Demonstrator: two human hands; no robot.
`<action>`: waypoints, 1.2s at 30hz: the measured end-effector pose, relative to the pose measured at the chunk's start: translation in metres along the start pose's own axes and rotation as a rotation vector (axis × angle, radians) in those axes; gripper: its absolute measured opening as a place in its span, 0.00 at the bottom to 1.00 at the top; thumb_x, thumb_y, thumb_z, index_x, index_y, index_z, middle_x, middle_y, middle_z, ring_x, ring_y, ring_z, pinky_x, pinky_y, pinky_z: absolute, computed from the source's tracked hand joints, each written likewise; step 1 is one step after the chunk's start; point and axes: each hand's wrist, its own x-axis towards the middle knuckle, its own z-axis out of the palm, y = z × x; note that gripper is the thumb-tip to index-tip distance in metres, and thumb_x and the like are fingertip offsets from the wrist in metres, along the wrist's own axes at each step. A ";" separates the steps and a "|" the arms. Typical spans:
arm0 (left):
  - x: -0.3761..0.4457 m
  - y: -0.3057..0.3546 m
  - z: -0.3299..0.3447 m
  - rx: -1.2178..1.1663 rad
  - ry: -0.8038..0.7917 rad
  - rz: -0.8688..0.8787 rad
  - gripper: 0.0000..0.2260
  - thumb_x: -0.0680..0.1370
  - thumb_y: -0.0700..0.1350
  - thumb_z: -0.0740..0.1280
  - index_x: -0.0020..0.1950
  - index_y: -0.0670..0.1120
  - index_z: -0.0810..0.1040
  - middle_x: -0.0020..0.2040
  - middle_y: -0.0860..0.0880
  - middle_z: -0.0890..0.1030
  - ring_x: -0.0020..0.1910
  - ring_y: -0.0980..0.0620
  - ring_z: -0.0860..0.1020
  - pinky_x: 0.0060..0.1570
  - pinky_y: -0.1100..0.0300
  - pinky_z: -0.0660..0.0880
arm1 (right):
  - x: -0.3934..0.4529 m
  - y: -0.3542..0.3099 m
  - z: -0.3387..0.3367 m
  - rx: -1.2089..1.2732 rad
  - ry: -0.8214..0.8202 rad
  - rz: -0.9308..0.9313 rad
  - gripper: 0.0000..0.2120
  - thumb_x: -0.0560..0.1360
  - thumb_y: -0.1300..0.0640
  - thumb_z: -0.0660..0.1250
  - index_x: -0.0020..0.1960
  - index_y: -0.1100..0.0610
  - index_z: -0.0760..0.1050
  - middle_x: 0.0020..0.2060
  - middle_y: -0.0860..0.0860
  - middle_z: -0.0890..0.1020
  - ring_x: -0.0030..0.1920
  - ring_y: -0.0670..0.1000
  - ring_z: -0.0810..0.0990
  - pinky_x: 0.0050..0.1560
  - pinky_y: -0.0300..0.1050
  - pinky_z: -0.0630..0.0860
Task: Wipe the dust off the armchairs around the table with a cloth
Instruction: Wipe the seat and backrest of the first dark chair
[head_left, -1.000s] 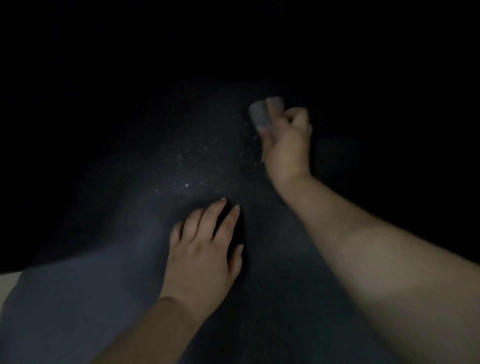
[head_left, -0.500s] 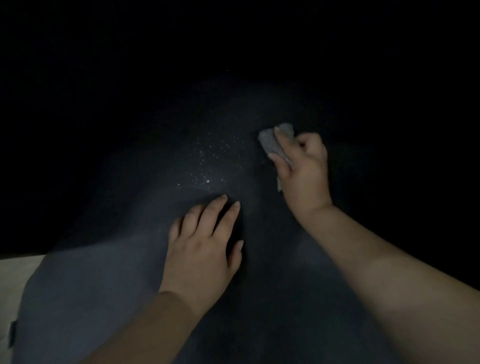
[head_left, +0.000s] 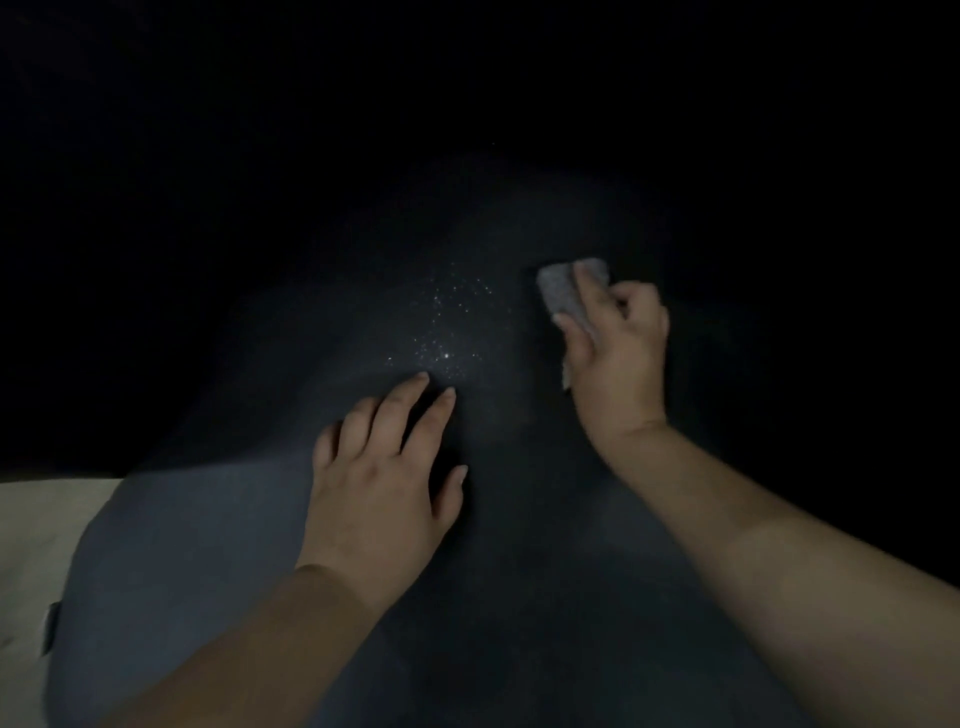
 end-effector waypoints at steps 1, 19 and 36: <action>-0.001 -0.003 0.000 0.001 0.007 -0.011 0.26 0.74 0.58 0.62 0.70 0.50 0.71 0.69 0.50 0.69 0.62 0.46 0.68 0.58 0.46 0.68 | 0.011 -0.001 -0.001 0.001 0.022 0.012 0.20 0.78 0.58 0.65 0.69 0.54 0.72 0.55 0.57 0.71 0.57 0.57 0.69 0.59 0.41 0.65; -0.010 -0.035 -0.006 -0.036 0.005 -0.149 0.29 0.72 0.57 0.69 0.71 0.49 0.69 0.70 0.46 0.67 0.64 0.43 0.65 0.61 0.42 0.66 | 0.054 -0.067 0.033 0.128 0.082 0.074 0.05 0.78 0.50 0.67 0.49 0.51 0.75 0.48 0.48 0.71 0.49 0.42 0.72 0.50 0.39 0.68; -0.019 -0.050 -0.010 -0.056 0.017 -0.246 0.30 0.72 0.59 0.66 0.72 0.50 0.68 0.72 0.46 0.65 0.65 0.43 0.65 0.63 0.44 0.63 | -0.009 -0.089 0.031 0.176 -0.092 -0.288 0.20 0.76 0.59 0.67 0.67 0.56 0.74 0.52 0.62 0.75 0.47 0.62 0.72 0.48 0.53 0.73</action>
